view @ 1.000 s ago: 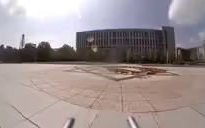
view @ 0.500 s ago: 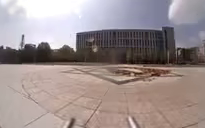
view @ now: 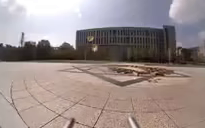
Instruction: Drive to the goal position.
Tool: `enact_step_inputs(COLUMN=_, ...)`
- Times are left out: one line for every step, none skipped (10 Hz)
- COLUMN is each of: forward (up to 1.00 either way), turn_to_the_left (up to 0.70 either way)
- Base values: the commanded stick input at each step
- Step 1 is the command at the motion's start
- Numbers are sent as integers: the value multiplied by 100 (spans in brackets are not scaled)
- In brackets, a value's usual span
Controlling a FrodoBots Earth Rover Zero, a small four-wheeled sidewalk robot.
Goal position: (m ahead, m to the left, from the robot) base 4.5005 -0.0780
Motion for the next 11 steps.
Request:
enact_step_inputs(forward=70, turn_to_the_left=5)
enact_step_inputs(forward=70, turn_to_the_left=5)
enact_step_inputs(forward=70, turn_to_the_left=5)
enact_step_inputs(forward=70, turn_to_the_left=5)
enact_step_inputs(forward=70, turn_to_the_left=5)
enact_step_inputs(forward=70, turn_to_the_left=5)
enact_step_inputs(forward=70, turn_to_the_left=5)
enact_step_inputs(forward=70, turn_to_the_left=11)
enact_step_inputs(forward=70, turn_to_the_left=19)
enact_step_inputs(forward=52, turn_to_the_left=43)
enact_step_inputs(forward=5, turn_to_the_left=58)
